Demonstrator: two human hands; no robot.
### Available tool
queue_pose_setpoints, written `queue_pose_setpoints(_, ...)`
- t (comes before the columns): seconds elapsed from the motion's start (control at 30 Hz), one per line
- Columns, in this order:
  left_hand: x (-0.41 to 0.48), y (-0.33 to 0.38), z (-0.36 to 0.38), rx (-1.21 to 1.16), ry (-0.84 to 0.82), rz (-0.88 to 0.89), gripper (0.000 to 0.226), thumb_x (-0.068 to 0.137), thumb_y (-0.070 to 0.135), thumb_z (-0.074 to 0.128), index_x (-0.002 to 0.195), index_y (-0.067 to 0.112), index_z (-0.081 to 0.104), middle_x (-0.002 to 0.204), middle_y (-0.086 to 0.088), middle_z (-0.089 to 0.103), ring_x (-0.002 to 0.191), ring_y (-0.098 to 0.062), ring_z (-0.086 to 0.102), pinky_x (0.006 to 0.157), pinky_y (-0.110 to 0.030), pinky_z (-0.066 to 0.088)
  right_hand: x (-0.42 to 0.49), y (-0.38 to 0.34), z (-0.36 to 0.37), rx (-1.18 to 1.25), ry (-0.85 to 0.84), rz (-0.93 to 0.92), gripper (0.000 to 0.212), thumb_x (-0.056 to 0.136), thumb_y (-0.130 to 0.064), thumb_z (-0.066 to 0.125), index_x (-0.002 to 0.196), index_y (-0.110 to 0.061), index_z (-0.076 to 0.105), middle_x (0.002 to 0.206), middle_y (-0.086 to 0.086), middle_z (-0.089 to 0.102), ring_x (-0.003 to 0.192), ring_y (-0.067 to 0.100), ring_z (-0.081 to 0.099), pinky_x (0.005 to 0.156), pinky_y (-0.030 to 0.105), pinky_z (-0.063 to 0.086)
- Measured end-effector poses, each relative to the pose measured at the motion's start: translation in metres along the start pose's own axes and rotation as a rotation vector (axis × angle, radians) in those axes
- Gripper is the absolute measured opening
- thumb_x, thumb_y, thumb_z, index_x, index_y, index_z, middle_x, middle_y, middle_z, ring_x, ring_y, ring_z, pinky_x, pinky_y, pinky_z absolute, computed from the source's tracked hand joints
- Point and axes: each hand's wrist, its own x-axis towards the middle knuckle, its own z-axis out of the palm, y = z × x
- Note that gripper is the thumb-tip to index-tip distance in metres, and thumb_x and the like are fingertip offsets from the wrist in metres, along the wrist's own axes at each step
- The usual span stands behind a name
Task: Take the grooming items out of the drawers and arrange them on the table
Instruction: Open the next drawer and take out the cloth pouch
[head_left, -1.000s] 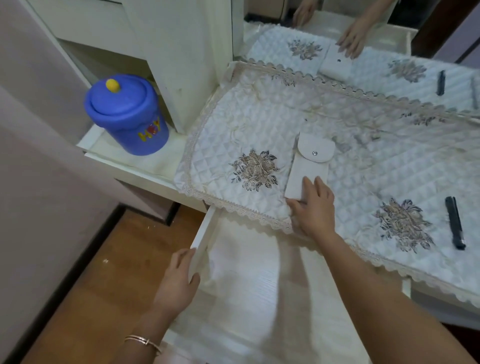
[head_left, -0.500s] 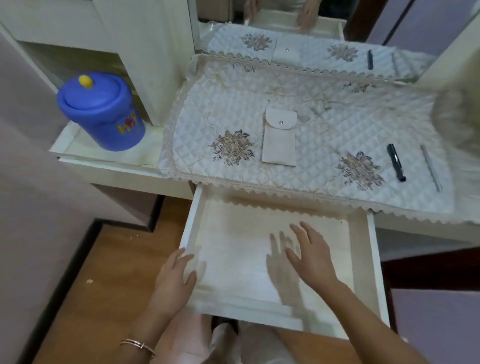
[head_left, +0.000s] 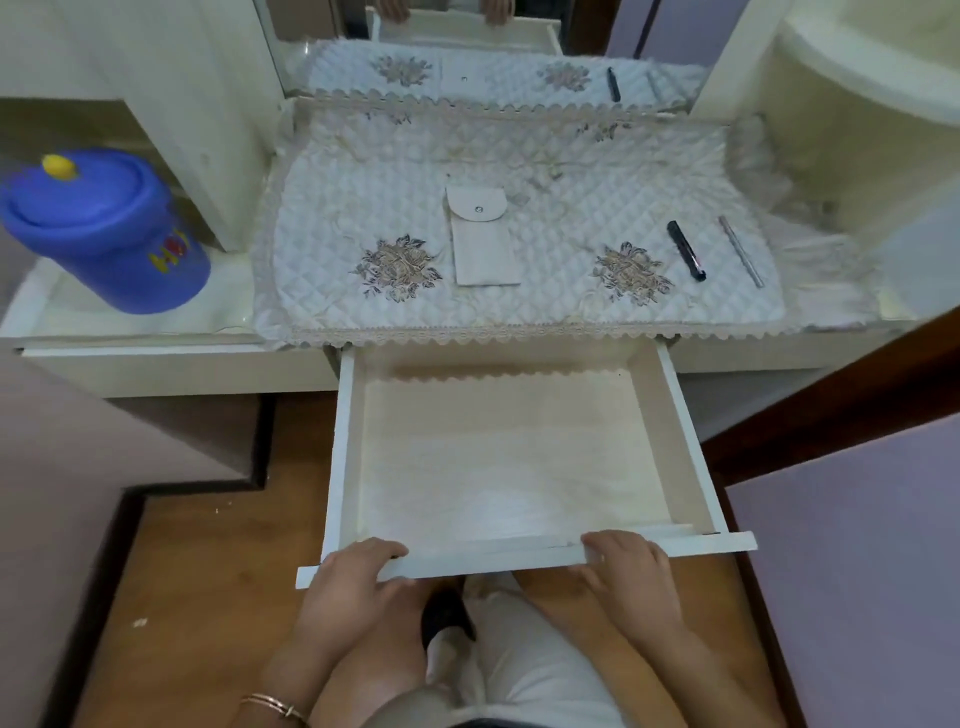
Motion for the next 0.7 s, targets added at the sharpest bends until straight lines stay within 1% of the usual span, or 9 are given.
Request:
queue_pose_setpoints(0.1,0.009,0.001,-0.004,0.029,0.016,-0.031,0.036,0.082,0.044,0.062,0.115,0.030,0.059,0.118,0.017,0.060,0.112,-0.003,0.052,0.093,-0.020,0.038,0.011,0.002,0.000,0.024,-0.006,-0.002,0.026,0.078,-0.039,0.066,0.100,-0.025,0.066,0.103,-0.010,0.068,0.106,0.014,0.058,0.097,0.034,0.036)
queue_pose_setpoints(0.2,0.026,0.002,-0.008,0.070,0.060,-0.034,0.040,0.078,0.045,0.065,0.114,0.028,0.061,0.116,0.015,0.062,0.111,-0.007,0.053,0.093,-0.023,0.039,0.035,0.005,-0.004,0.005,0.044,-0.029,0.031,0.073,-0.042,0.070,0.099,-0.024,0.068,0.102,-0.008,0.070,0.106,0.016,0.060,0.101,0.037,0.034)
queue_pose_setpoints(0.27,0.044,0.003,-0.013,0.120,0.085,-0.007,0.042,0.072,0.041,0.072,0.110,0.025,0.064,0.111,0.010,0.066,0.109,-0.013,0.057,0.092,-0.030,0.043,0.058,0.003,-0.010,-0.037,0.019,-0.032,0.038,0.071,-0.044,0.072,0.104,-0.025,0.066,0.107,-0.008,0.068,0.109,0.016,0.058,0.103,0.038,0.033)
queue_pose_setpoints(0.37,0.079,0.003,-0.022,0.259,0.100,0.069,0.057,0.051,0.033,0.088,0.102,0.019,0.067,0.103,0.001,0.069,0.103,-0.024,0.062,0.080,-0.040,0.053,0.096,-0.002,-0.023,-0.134,0.038,-0.037,0.059,0.057,-0.044,0.081,0.110,-0.023,0.063,0.111,-0.001,0.067,0.107,0.023,0.061,0.094,0.044,0.044)
queue_pose_setpoints(0.43,0.104,0.007,-0.030,0.304,0.164,0.106,0.073,0.042,0.031,0.092,0.107,0.018,0.062,0.109,-0.004,0.067,0.111,-0.024,0.051,0.080,-0.042,0.053,0.122,-0.006,-0.029,-0.153,0.085,-0.041,0.072,0.051,-0.042,0.085,0.115,-0.020,0.060,0.117,0.006,0.065,0.110,0.028,0.060,0.091,0.049,0.046)
queue_pose_setpoints(0.5,0.130,0.010,-0.038,0.289,0.213,0.129,0.083,0.044,0.026,0.091,0.117,0.017,0.053,0.122,-0.010,0.061,0.119,-0.025,0.038,0.094,-0.041,0.044,0.149,-0.014,-0.038,-0.134,0.128,-0.041,0.079,0.054,-0.039,0.085,0.124,-0.017,0.053,0.128,0.008,0.059,0.121,0.030,0.052,0.099,0.053,0.038)
queue_pose_setpoints(0.6,0.167,0.018,-0.053,0.343,0.258,0.155,0.091,0.049,0.018,0.089,0.128,0.014,0.045,0.135,-0.016,0.048,0.129,-0.028,0.026,0.107,-0.035,0.016,0.186,-0.021,-0.048,-0.226,0.239,-0.099,0.096,0.044,-0.039,0.089,0.127,-0.016,0.045,0.129,0.009,0.058,0.123,0.028,0.045,0.099,0.053,0.038)
queue_pose_setpoints(0.63,0.178,0.021,-0.059,0.361,0.265,0.154,0.095,0.048,0.017,0.089,0.131,0.013,0.043,0.137,-0.017,0.045,0.130,-0.029,0.024,0.109,-0.034,0.010,0.197,-0.022,-0.051,-0.241,0.258,-0.124,0.100,0.042,-0.038,0.089,0.128,-0.017,0.043,0.129,0.010,0.057,0.124,0.026,0.040,0.103,0.052,0.033)
queue_pose_setpoints(0.7,0.198,0.024,-0.068,0.396,0.277,0.152,0.100,0.048,0.018,0.089,0.134,0.011,0.039,0.138,-0.018,0.042,0.131,-0.031,0.023,0.109,-0.035,0.008,0.217,-0.021,-0.052,-0.233,0.299,-0.173,0.101,0.045,-0.038,0.088,0.131,-0.018,0.039,0.132,0.011,0.055,0.125,0.025,0.030,0.106,0.049,0.017)
